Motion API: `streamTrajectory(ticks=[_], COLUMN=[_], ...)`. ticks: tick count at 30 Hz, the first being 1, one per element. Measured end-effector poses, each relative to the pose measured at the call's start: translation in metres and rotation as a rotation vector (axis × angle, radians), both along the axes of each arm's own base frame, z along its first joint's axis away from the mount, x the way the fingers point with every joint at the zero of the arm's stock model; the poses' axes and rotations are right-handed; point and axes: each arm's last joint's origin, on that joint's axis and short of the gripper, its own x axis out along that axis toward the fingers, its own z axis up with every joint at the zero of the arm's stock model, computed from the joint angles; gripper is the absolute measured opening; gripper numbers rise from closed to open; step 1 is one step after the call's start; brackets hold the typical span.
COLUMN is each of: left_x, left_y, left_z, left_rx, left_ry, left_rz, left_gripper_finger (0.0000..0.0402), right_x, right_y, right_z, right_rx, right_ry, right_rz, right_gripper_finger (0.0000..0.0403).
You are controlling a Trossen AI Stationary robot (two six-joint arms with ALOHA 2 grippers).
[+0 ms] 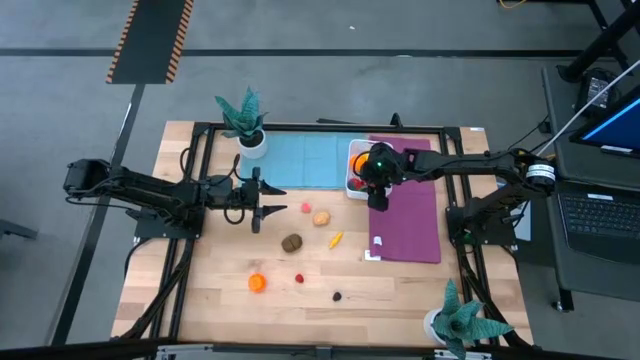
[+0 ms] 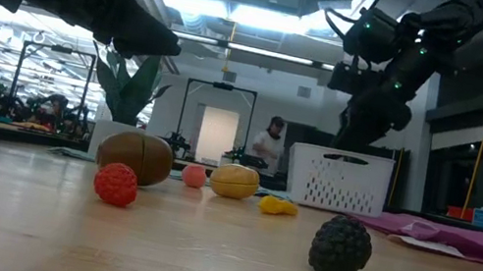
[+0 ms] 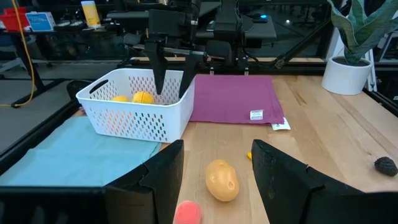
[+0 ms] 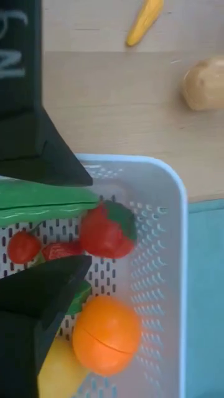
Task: Pick and placing Produce into tupperware
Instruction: Put the orange pumpkin into the white container
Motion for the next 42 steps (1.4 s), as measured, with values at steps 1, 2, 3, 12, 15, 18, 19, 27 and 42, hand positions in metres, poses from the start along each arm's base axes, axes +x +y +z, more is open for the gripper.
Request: streamTrajectory(ticks=[1,2,3,12,15,18,19,27,42], left_x=[0.000,0.000,0.000,0.000,-0.001,-0.002,-0.002,-0.002,-0.002], left_y=[0.000,0.000,0.000,0.000,0.000,0.000,0.000,0.000,0.000], left_z=[0.000,0.000,0.000,0.000,0.002,0.004,0.004,0.004,0.004], left_rx=[0.001,0.001,0.001,0.002,0.003,0.003,0.003,0.003,0.001], left_ry=[0.000,0.000,0.000,-0.003,-0.011,-0.022,-0.022,-0.022,-0.021], left_rz=[0.000,0.000,0.000,0.000,0.000,-0.001,-0.001,-0.001,-0.001], left_gripper_finger=[0.0182,0.0182,0.0182,0.0182,0.0182,0.0182,0.0182,0.0182,0.0182], right_x=[0.000,0.001,0.002,0.002,-0.009,-0.020,-0.023,-0.032,-0.031], right_y=[-0.001,-0.002,-0.003,-0.004,0.000,0.008,0.012,0.052,0.069], right_z=[0.001,0.003,0.006,0.044,0.050,0.055,0.055,0.049,0.026], right_rx=[-0.001,-0.001,-0.002,-0.031,-0.045,-0.067,-0.078,-0.106,-0.035], right_ry=[-0.004,-0.004,-0.006,-0.117,-0.195,-0.312,-0.356,-0.620,-0.674], right_rz=[-0.002,-0.004,-0.006,-0.023,-0.037,-0.038,-0.027,0.125,0.151], right_gripper_finger=[0.0193,0.0194,0.0194,0.0195,0.0195,0.0195,0.0195,0.0195,0.0195])
